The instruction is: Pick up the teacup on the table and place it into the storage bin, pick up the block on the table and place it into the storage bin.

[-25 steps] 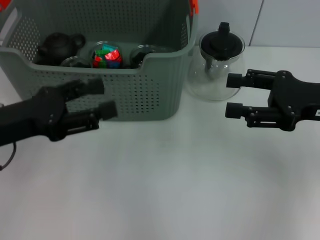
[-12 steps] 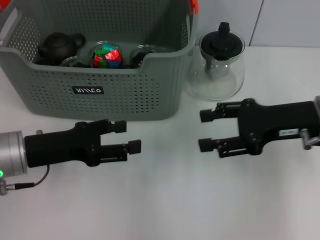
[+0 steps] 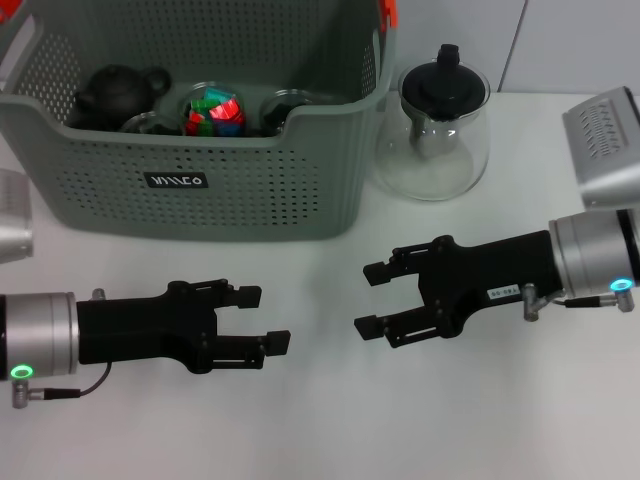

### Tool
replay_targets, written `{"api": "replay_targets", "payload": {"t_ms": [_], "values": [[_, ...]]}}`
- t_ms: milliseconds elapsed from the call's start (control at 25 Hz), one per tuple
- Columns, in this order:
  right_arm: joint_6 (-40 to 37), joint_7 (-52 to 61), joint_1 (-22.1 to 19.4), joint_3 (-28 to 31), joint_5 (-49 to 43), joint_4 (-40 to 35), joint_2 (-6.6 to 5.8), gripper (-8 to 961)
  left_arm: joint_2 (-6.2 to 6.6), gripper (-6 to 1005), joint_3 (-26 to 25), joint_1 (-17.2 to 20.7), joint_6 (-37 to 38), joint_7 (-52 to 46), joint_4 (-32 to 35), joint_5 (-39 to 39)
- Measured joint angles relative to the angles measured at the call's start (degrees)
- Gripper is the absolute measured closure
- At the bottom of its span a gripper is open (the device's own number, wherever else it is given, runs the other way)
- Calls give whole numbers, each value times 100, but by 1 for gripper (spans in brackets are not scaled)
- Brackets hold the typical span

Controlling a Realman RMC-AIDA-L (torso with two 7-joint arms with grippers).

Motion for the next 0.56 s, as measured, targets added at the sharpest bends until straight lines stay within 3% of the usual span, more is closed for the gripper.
{"api": "replay_targets", "payload": {"t_ms": [560], "values": [[132, 62, -21, -73, -41, 7, 42, 163, 5, 165, 7, -35, -288, 0, -80, 86]]}}
